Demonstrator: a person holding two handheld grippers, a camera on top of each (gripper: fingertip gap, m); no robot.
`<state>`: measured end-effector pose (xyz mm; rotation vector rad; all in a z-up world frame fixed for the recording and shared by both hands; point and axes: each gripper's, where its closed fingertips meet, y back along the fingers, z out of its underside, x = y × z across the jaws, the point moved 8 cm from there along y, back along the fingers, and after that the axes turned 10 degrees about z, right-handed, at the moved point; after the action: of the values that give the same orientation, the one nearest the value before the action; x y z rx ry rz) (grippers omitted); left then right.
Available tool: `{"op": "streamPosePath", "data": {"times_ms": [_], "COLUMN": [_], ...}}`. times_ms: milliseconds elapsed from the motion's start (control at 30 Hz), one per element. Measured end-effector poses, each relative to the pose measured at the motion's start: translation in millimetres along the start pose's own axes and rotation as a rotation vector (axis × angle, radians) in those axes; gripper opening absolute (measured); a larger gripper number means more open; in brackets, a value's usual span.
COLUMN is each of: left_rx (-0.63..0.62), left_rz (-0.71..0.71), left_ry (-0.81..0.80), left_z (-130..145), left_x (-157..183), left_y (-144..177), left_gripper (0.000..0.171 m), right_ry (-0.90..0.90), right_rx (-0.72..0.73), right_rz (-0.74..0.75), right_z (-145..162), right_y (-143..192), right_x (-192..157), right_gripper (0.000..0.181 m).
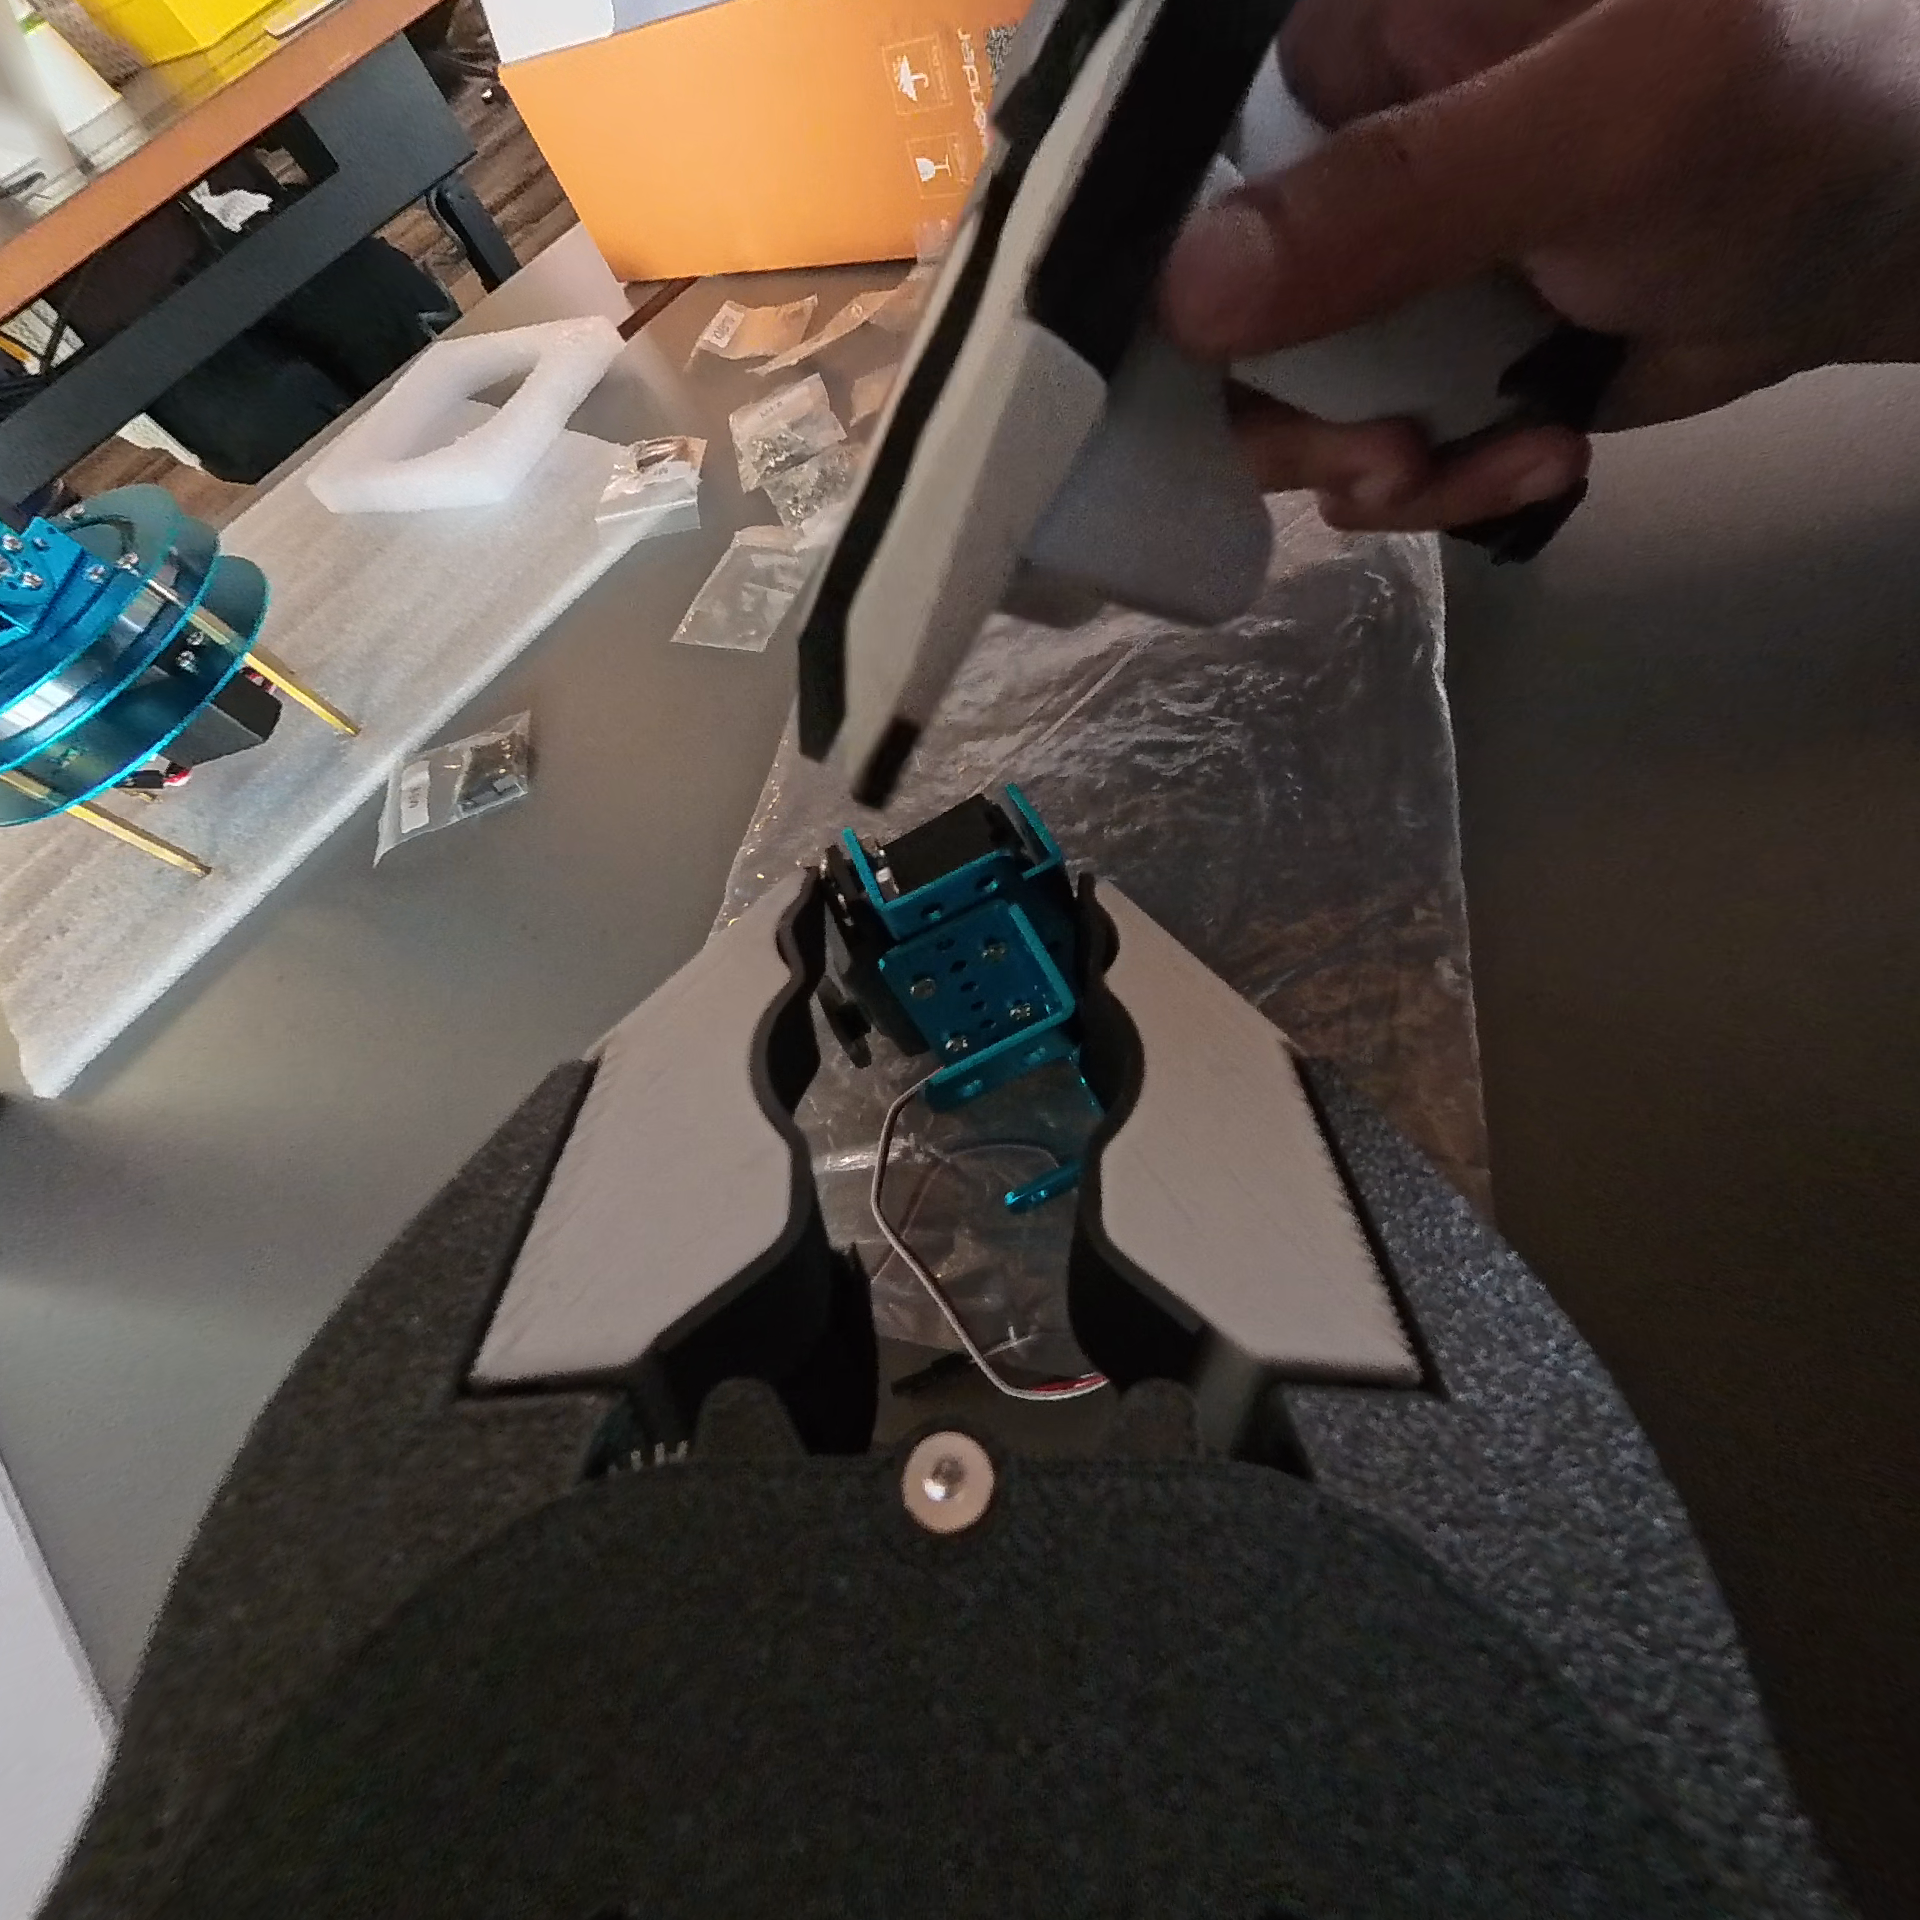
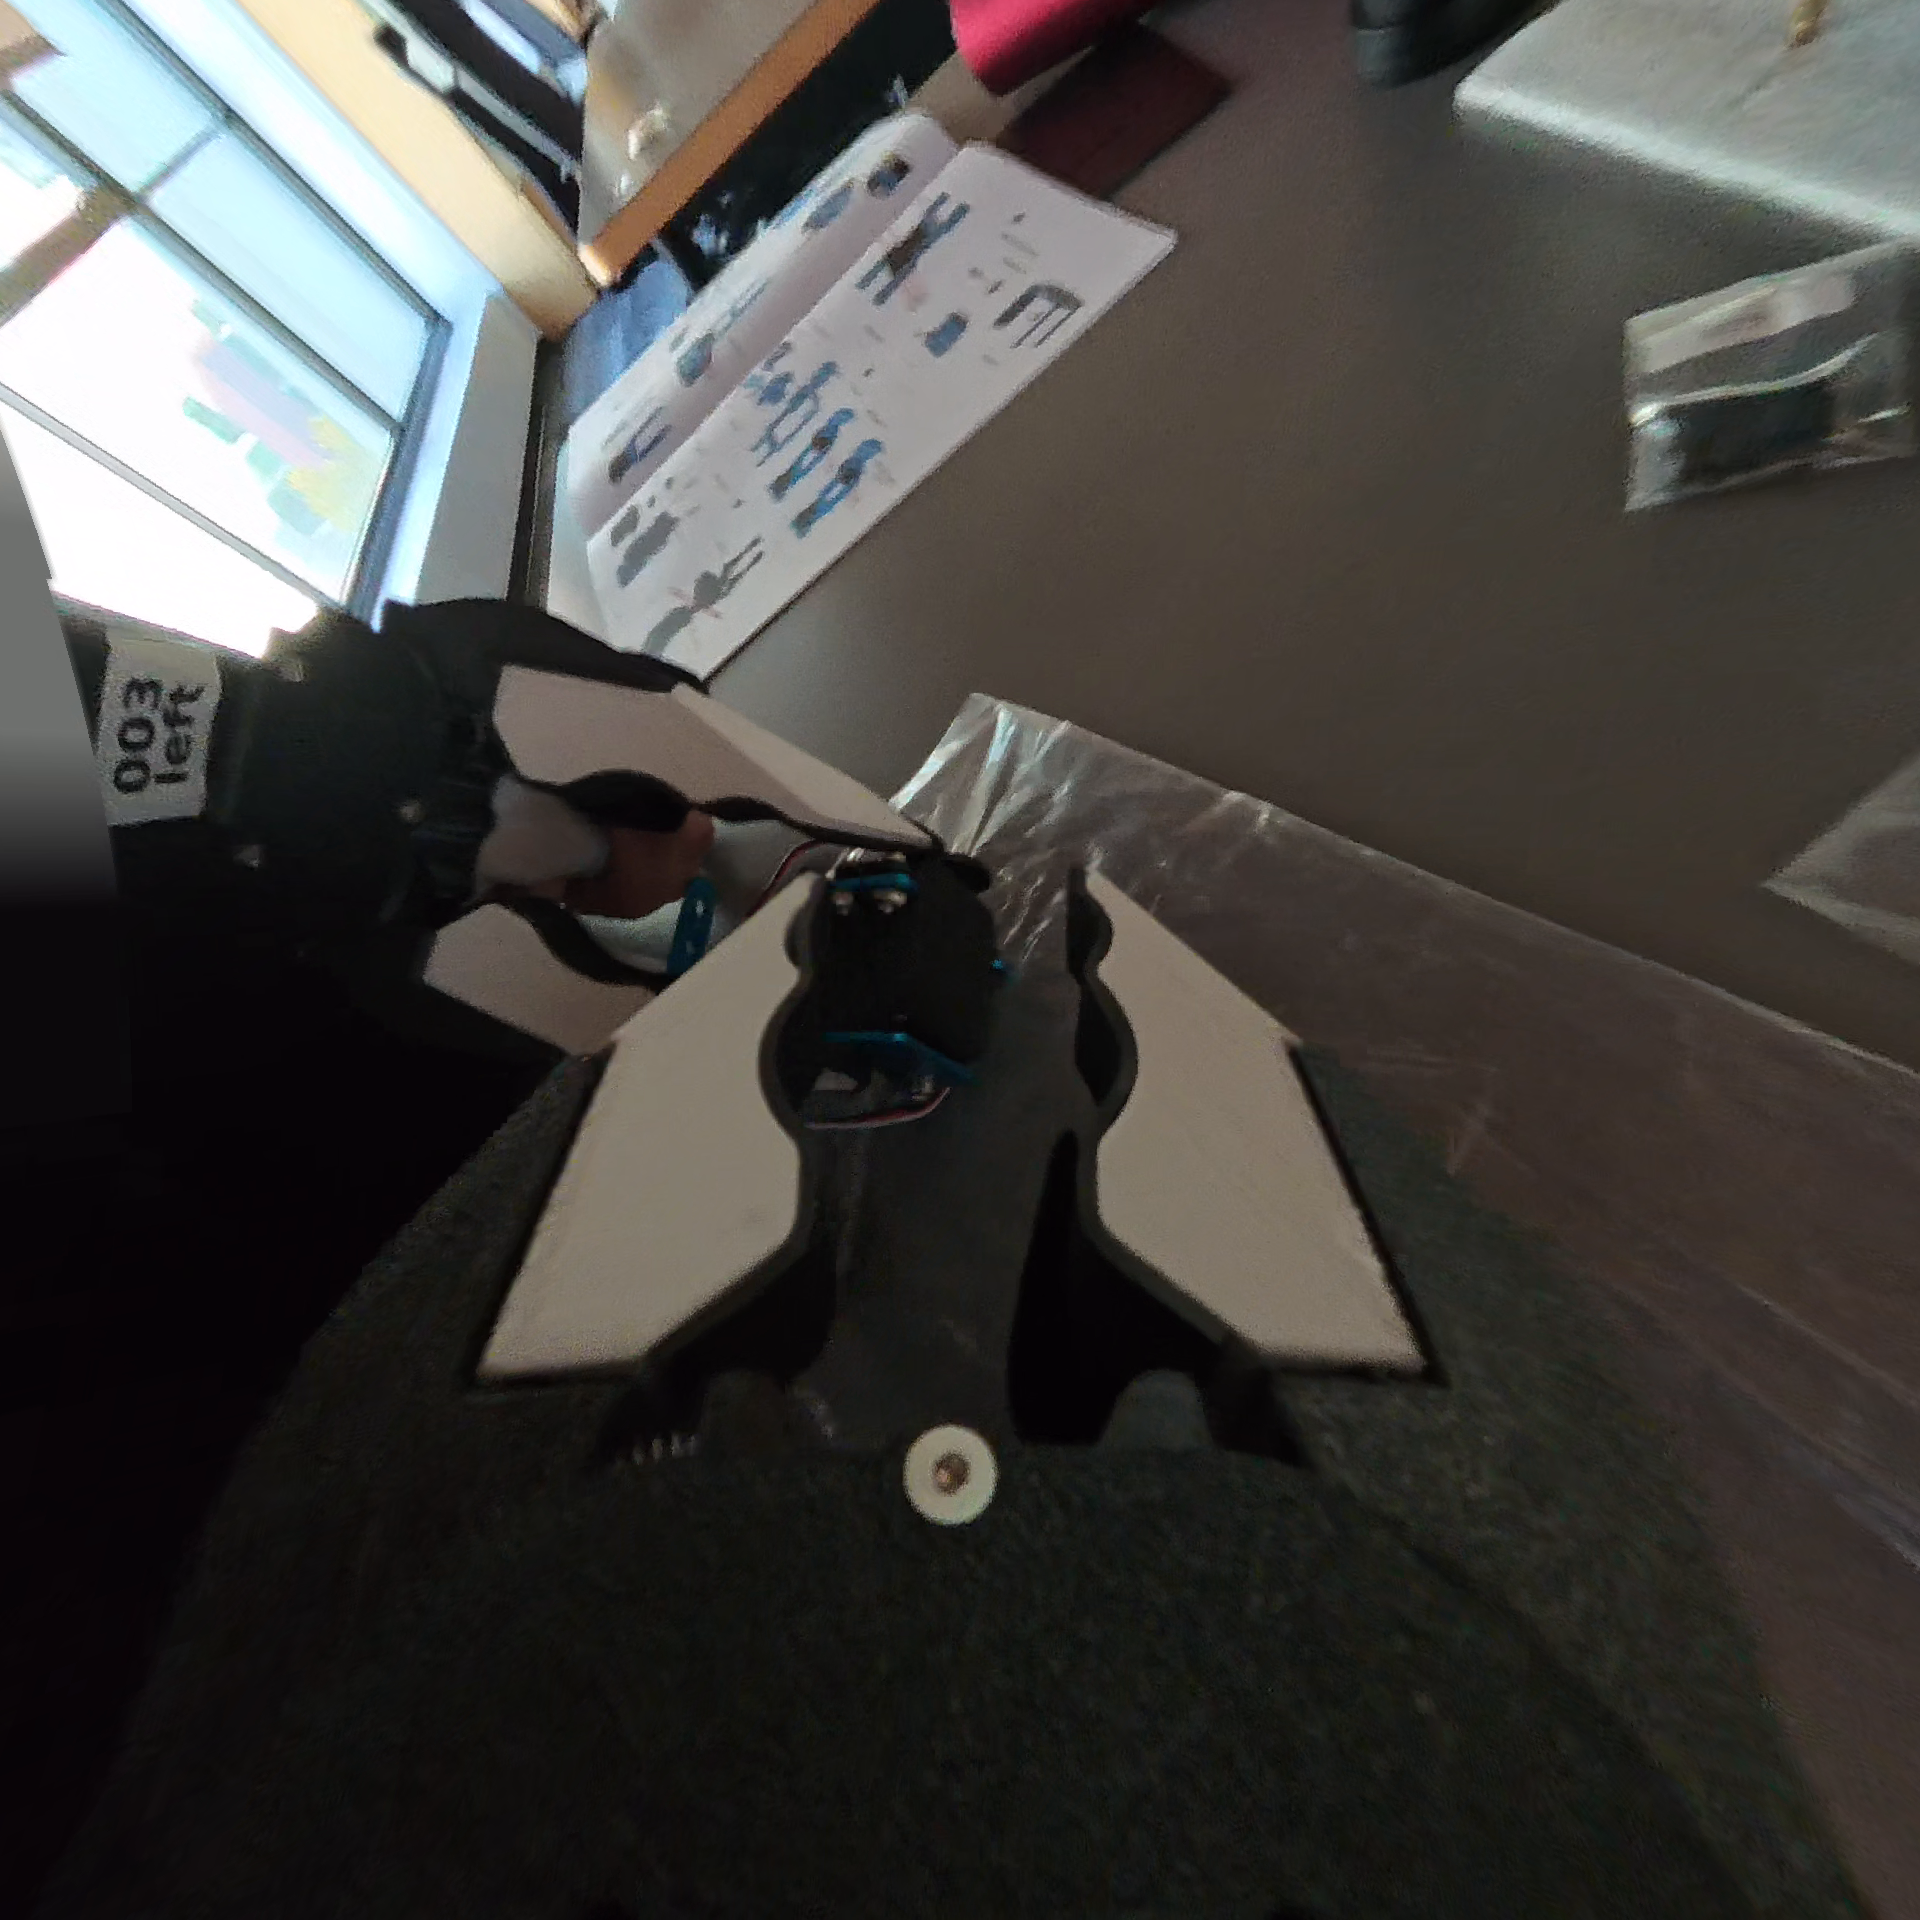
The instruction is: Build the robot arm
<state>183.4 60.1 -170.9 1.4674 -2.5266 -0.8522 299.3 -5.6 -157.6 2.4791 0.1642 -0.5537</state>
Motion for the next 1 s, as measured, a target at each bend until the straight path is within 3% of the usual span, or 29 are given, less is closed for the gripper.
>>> {"op": "streamPosePath", "data": {"times_ms": [100,500,733,833,1000], "left_rx": [-0.001,-0.004,-0.002,-0.001,0.0], "left_rz": [-0.006,-0.014,-0.006,-0.005,-0.003], "left_ry": [-0.001,-0.009,-0.01,-0.003,0.002], "left_z": [0.2,0.2,-0.1,0.0,-0.1], "left_x": [0.1,0.3,1.2,0.9,0.6], "left_y": [0.2,0.2,0.1,0.2,0.1], "left_gripper": [0.048,0.048,0.048,0.048,0.048], "right_ry": [0.06,0.001,0.096,0.094,0.049], "right_rx": [-0.043,-0.046,-0.026,0.07,0.027], "right_rz": [0.031,0.043,0.08,0.046,-0.014], "right_z": [4.3,3.6,2.1,-6.2,-1.1], "right_y": [-9.7,-9.9,-5.2,7.0,3.9], "right_x": [-6.5,1.1,-5.5,-6.4,-4.3], "right_gripper": [0.043,0.055,0.036,0.031,0.049]}}
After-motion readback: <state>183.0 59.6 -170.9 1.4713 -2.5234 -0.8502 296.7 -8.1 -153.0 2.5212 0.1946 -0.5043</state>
